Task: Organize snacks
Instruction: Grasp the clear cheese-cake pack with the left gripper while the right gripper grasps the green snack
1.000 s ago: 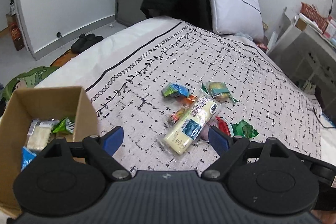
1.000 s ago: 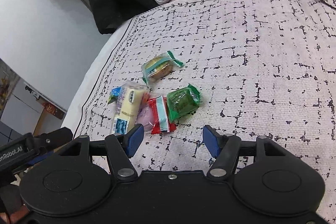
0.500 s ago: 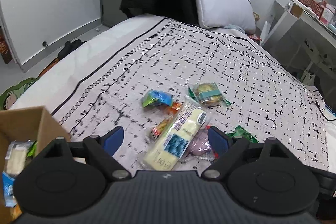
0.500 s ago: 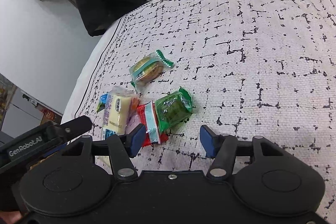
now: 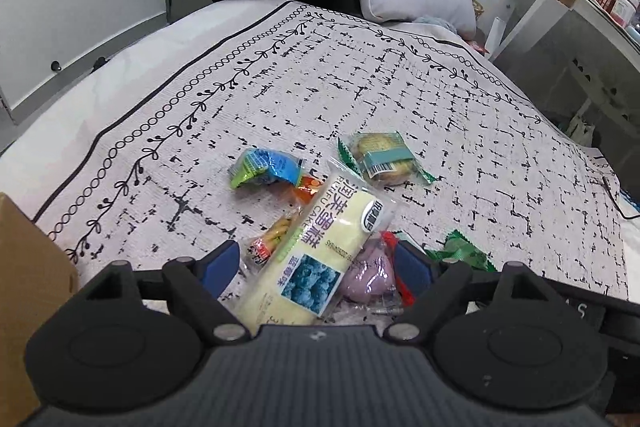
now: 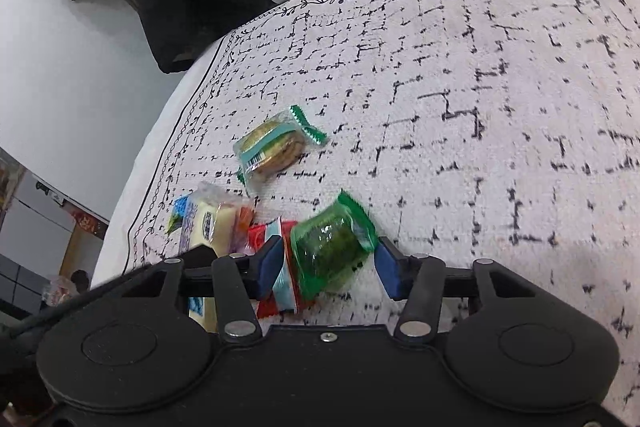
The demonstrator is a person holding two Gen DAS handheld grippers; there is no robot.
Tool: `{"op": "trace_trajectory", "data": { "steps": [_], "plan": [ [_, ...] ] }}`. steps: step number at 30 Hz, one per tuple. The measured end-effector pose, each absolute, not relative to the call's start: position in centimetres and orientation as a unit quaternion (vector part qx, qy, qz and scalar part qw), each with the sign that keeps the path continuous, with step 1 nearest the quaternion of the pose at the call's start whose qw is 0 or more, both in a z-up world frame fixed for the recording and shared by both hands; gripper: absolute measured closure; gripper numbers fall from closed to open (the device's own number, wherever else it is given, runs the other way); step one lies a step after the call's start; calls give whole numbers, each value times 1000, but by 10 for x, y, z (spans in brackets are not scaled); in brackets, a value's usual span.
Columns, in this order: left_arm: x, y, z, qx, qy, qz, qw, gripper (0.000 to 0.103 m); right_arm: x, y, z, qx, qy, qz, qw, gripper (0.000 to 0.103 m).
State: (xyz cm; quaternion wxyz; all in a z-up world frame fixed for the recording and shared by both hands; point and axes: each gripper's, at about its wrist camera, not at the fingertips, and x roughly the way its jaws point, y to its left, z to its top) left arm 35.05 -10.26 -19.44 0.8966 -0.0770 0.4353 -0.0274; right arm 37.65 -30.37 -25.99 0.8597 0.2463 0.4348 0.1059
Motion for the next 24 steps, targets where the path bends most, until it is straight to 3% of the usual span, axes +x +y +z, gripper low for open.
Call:
{"op": "trace_trajectory", "data": {
  "steps": [3, 7, 10, 15, 24],
  "plan": [
    [355, -98, -203, -79, 437, -26, 896, 19, 381, -301, -260, 236, 434, 106, 863, 52],
    [356, -97, -213, -79, 450, -28, 889, 22, 380, -295, -258, 209, 432, 104, 871, 62],
    [356, -98, -217, -72, 459, -31, 885, 31, 377, -293, -256, 204, 433, 107, 872, 67],
    [352, -96, -211, -72, 469, -34, 880, 56, 373, -293, -250, 202, 428, 109, 874, 68],
    [333, -84, -189, -85, 471, -22, 878, 65, 362, -287, -230, 201, 405, 133, 882, 69]
  ]
}}
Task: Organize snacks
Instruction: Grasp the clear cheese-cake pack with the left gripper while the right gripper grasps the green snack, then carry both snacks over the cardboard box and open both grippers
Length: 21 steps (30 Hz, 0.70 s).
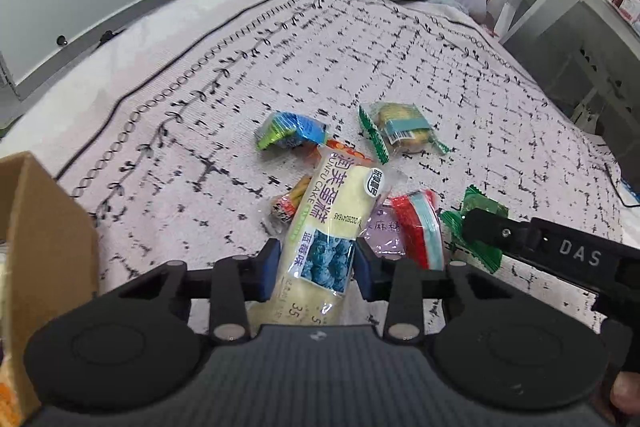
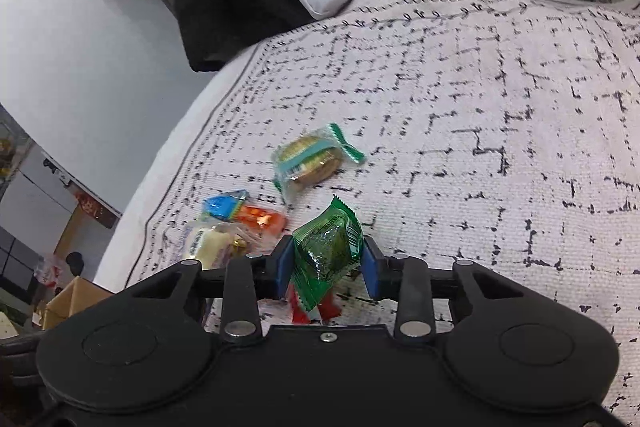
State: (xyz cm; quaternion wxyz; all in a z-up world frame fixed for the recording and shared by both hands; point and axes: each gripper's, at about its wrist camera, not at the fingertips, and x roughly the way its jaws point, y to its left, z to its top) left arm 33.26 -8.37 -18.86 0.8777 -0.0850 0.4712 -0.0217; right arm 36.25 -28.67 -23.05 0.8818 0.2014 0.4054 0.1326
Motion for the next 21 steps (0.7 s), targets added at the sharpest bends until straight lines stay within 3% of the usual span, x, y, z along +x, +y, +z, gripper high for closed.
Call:
{"op": "trace_trajectory", "data": {
  "steps": [21],
  "plan": [
    [252, -25, -102, -147, 423, 93, 889, 67, 338, -242, -192, 183, 366, 231, 883, 69]
  ]
}}
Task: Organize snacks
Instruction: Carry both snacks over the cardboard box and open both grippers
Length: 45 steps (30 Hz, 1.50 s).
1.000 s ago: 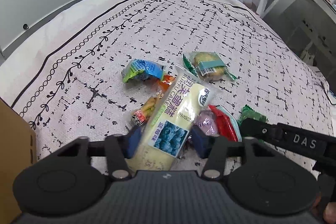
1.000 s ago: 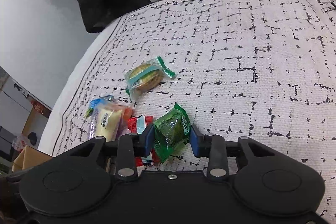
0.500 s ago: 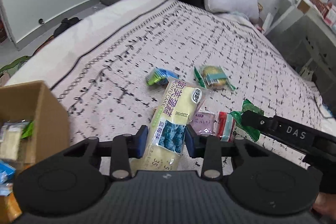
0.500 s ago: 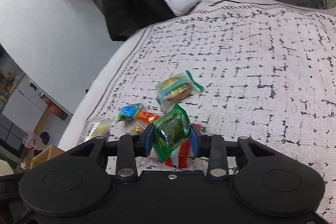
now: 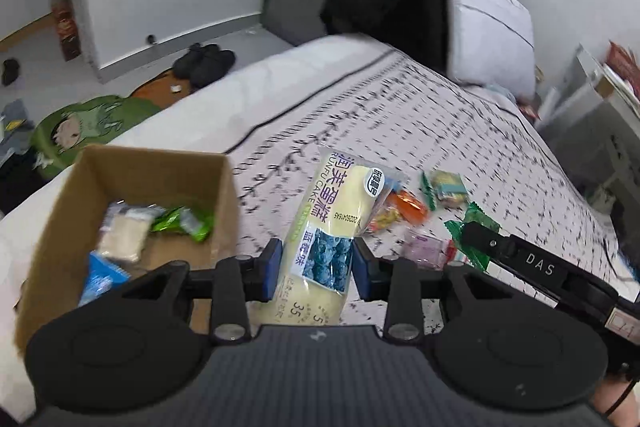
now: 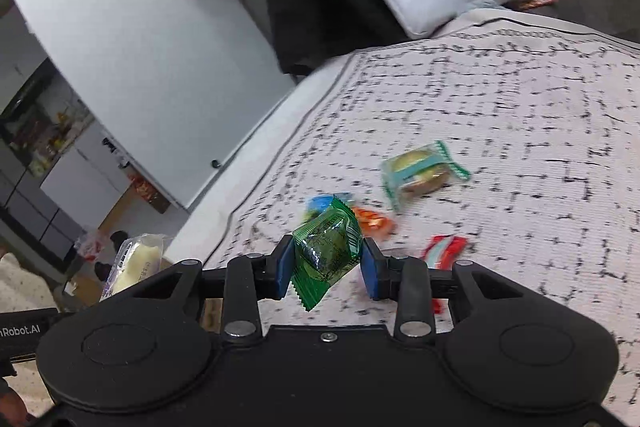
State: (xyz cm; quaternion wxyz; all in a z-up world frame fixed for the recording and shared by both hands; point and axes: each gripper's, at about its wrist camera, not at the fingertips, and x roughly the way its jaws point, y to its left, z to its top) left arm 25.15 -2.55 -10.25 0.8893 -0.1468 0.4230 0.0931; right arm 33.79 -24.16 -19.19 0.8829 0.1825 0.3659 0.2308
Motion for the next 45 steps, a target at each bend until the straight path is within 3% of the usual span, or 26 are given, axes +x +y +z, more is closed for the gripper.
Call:
{"op": "trace_trajectory", "data": {
  "steps": [19, 35, 45],
  "plan": [
    [195, 41, -76, -194, 398, 204, 873, 67, 303, -164, -151, 139, 334, 339, 869, 69],
    [185, 80, -96, -238, 409, 248, 845, 67, 285, -118, -154, 111, 347, 402, 840, 69],
    [191, 98, -107, -266, 394, 236, 848, 59, 284, -90, -165, 92, 363, 416, 828, 69]
  ]
}}
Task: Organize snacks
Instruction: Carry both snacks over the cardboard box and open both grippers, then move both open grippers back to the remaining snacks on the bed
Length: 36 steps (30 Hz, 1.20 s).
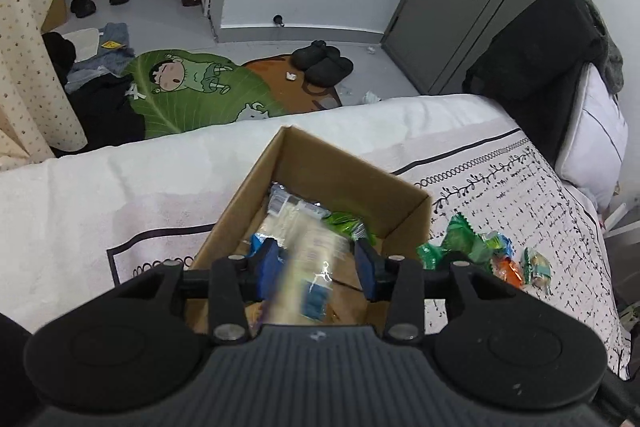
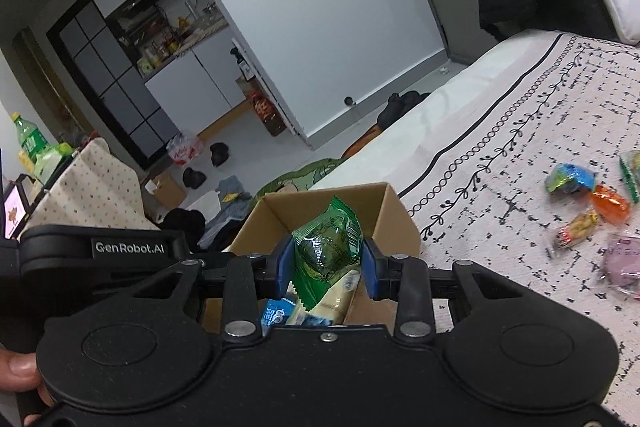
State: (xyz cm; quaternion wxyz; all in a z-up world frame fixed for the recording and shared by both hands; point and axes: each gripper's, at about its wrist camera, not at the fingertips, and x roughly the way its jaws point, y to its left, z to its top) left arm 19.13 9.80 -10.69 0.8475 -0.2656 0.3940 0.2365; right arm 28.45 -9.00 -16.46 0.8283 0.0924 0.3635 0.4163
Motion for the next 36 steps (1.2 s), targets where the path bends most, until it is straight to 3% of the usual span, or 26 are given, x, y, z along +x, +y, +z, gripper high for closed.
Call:
{"op": "trace_trajectory", "data": {
  "steps": [7, 14, 19, 27, 29, 31, 36],
  "plan": [
    [191, 111, -112, -272, 404, 260, 834, 50, 285, -84, -170, 84, 368, 418, 826, 58],
    [192, 113, -112, -267, 408, 261, 833, 33, 289, -99, -166, 104, 369, 403, 831, 56],
    [191, 112, -110, -265, 410, 261, 833, 29, 291, -108, -166, 109, 376, 395, 831, 55],
    [191, 102, -101, -251, 405, 254, 842, 19, 294, -130, -159, 112, 371, 380, 840, 39],
    [193, 97, -99, -248, 405, 249, 844, 17, 295, -137, -158, 114, 369, 373, 843, 27],
    [195, 92, -97, -243, 405, 245, 846, 13, 295, -145, -156, 112, 367, 361, 850, 22],
    [203, 75, -95, -231, 409, 230, 852, 11, 296, -166, -152, 116, 360, 331, 864, 18]
  ]
}}
